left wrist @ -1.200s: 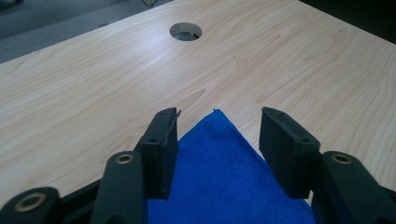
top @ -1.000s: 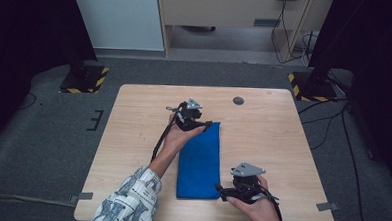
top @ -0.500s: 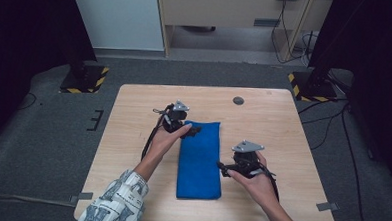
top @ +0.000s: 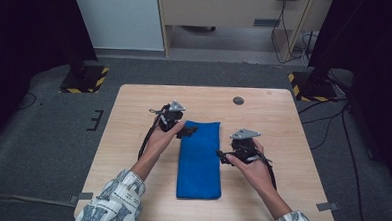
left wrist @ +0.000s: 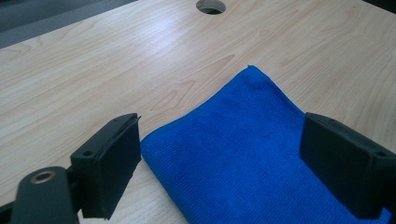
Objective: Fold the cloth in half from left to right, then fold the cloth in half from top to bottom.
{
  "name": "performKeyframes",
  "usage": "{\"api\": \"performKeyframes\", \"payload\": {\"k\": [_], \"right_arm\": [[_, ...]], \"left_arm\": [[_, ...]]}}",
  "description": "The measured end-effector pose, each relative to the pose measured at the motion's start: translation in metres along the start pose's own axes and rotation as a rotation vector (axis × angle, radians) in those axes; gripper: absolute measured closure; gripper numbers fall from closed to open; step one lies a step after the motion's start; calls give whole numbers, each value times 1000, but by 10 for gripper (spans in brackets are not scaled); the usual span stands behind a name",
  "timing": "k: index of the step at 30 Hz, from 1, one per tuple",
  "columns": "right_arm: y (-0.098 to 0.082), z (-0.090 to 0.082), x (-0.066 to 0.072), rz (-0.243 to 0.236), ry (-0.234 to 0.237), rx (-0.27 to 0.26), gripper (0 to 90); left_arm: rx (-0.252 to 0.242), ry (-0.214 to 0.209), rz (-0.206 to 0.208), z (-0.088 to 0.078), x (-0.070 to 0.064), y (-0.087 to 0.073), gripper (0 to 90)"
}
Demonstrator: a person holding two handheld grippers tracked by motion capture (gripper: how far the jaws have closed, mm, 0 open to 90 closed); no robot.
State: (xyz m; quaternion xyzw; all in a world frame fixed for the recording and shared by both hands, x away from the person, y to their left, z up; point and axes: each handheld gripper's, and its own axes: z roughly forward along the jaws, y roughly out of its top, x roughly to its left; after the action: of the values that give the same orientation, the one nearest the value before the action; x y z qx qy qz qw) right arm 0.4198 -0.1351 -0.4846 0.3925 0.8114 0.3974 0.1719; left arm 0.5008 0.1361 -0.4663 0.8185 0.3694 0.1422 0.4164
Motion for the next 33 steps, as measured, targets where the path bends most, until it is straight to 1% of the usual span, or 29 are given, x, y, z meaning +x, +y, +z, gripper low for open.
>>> {"api": "performKeyframes", "payload": {"k": [3, 7, 9, 11, 13, 14, 16, 20, 23, 27, 30, 32, 33], "right_arm": [[8, 5, -3, 10, 3, 5, 159], [20, 14, -7, 4, 14, 4, 183], [28, 21, -10, 18, 21, -4, 246], [32, 28, -12, 8, 21, 5, 262], [38, 35, -14, 3, 15, 9, 326], [40, 38, -15, 14, 15, 4, 347], [43, 42, -17, 7, 13, 0, 397], [50, 52, -24, 9, 17, 5, 479], [53, 59, -30, 5, 13, 17, 528], [56, 67, -35, 12, 13, 29, 587], [55, 72, -39, 16, 17, 34, 621], [56, 76, -41, 17, 18, 32, 648], [56, 77, -42, 19, 19, 34, 660]], "left_arm": [[-3, 6, -4, 0, 2, 0, 132], [-9, 21, -3, -1, 5, -2, 135], [-14, 26, -5, 0, 7, -3, 139], [-15, 25, -14, 1, 10, -5, 139], [-16, 25, -16, 2, 12, -6, 156], [-18, 22, -19, 2, 13, -7, 166], [-21, 25, -20, 3, 16, -8, 175], [-32, 29, -32, 4, 21, -10, 208], [-22, 27, -29, 7, 24, -12, 224], [-30, 32, -37, 9, 26, -13, 239], [-13, 26, -39, 14, 27, -12, 245], [4, 34, -38, 17, 28, -12, 251], [7, 36, -44, 19, 29, -13, 260]]}}
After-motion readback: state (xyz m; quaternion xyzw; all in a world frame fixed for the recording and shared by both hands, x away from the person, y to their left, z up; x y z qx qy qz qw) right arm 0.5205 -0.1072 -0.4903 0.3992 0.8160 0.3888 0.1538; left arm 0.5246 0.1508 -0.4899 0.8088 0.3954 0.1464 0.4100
